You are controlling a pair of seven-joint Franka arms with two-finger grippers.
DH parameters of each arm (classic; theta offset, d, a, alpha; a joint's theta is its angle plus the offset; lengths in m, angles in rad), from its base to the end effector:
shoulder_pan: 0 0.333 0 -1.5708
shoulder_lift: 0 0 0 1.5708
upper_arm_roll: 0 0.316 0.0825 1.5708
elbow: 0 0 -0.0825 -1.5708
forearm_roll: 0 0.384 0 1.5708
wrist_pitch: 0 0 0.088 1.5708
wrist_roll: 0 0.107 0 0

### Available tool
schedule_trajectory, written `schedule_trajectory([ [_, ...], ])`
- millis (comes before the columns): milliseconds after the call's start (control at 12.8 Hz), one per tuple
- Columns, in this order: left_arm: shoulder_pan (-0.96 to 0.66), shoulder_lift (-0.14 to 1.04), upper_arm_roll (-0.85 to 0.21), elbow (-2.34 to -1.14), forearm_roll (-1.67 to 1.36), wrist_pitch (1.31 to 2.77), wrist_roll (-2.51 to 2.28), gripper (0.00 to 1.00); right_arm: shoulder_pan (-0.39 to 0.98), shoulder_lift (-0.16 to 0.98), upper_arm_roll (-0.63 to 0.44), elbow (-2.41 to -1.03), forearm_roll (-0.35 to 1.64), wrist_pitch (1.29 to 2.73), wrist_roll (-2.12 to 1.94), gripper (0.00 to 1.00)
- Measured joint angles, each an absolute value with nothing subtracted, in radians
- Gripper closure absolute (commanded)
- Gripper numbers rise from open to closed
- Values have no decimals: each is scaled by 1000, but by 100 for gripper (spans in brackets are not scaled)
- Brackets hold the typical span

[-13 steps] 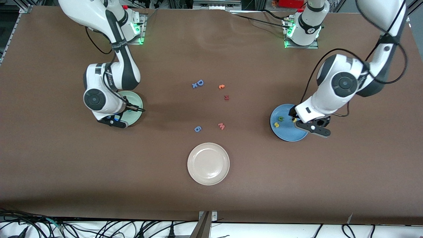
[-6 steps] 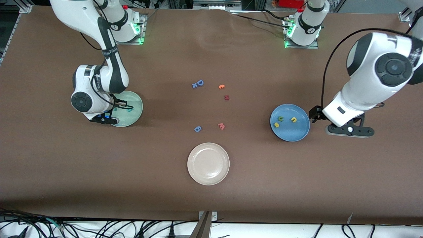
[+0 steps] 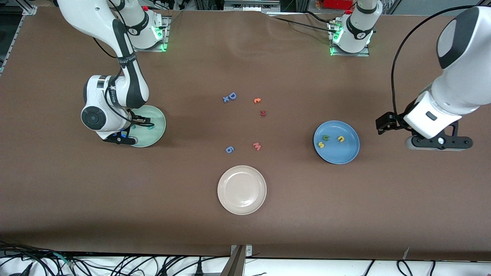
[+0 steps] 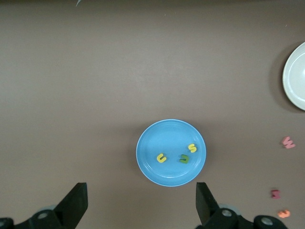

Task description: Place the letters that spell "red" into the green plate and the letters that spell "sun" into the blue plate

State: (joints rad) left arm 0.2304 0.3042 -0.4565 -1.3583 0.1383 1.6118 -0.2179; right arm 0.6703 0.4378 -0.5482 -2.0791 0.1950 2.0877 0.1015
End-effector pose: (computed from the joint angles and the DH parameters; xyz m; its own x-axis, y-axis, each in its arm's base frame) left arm 0.6348 -0.0880 0.5615 0.9998 0.0017 -0.0189 0.0015 -0.9999 -0.0099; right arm 0.5391 0.0738 0.2195 0.9372 -0.1213 -0.3270 -0.0820 -0.9879 0.1314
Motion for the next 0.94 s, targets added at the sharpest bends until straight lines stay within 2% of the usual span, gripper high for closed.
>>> schedule_trajectory([
  [156, 265, 298, -451, -1349, 75, 1610, -218, 0, 671, 401, -564, -2052, 195, 2062, 101, 1],
  [391, 245, 251, -368, -1338, 12, 1607, -215, 0, 670, 333, -613, -1954, 195, 1930, 98, 1],
  [626, 126, 212, -225, -1354, 4, 1589, -215, 0, 670, 301, -668, -1743, 195, 1705, 96, 1],
  [782, 32, 195, -134, -1403, 4, 1591, -215, 0, 670, 295, -692, -1632, 195, 1637, 96, 1],
  [939, -24, 164, -89, -1448, 4, 1593, -215, 0, 670, 294, -726, -1537, 195, 1571, 88, 1],
])
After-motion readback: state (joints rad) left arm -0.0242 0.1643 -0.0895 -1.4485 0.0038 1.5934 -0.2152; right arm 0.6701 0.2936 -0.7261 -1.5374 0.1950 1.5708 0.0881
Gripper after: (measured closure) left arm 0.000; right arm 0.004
